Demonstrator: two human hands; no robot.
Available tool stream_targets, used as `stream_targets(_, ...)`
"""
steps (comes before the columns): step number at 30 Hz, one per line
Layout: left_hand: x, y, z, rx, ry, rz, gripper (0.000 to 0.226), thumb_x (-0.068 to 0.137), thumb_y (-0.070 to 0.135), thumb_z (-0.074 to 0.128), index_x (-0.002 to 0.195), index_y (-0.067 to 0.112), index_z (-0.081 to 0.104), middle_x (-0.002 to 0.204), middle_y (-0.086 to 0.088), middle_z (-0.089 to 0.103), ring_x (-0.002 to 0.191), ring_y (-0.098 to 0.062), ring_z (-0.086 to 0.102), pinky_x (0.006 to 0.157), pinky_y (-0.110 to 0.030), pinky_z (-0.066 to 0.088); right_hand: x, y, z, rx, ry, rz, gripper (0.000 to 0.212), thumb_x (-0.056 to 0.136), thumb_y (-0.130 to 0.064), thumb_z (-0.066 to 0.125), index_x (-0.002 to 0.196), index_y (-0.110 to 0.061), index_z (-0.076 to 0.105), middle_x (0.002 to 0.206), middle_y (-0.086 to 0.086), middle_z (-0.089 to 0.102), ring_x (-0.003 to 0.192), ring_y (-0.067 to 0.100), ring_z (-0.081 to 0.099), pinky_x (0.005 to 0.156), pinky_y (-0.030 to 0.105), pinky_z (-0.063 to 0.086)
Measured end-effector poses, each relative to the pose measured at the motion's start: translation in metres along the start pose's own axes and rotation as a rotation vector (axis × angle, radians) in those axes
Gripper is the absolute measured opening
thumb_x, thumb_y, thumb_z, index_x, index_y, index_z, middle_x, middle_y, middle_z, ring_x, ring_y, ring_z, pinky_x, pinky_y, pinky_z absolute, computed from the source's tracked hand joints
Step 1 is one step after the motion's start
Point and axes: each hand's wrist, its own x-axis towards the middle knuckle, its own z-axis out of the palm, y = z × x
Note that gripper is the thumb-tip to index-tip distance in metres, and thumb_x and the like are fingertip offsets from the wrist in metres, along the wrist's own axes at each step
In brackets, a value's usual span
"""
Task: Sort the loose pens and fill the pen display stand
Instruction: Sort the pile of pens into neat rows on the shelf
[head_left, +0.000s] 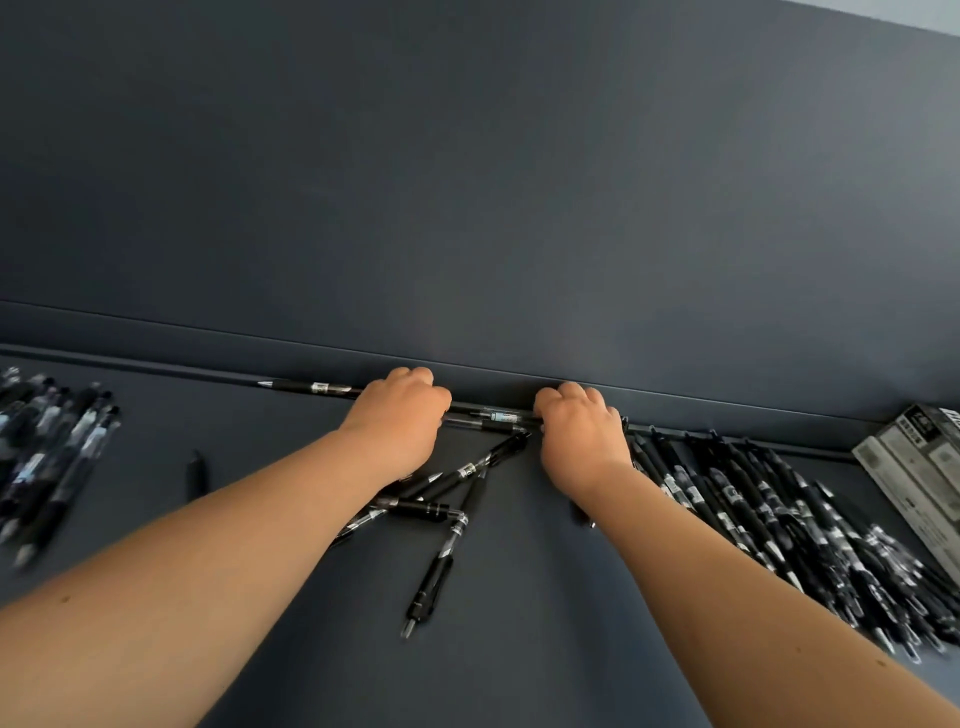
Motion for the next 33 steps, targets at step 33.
stream_targets(33,-0.186,-0.194,-0.093,-0.391,0.168,-0.779,0.008,0.089,0.023,0.059,0.084,0.024,0.065,0.089,-0.002,0.068,0.084,-0.022,0.062,0.077,-0.031,0.049,-0.013,-0.26,-0.051,1.113,-0.449,-0.139,0.007,0.086,-0.012,0.065,0.085,-0.011,0.058,0.085,0.01,0.064,0.074,0.02,0.063,0.073,0.034,0.06)
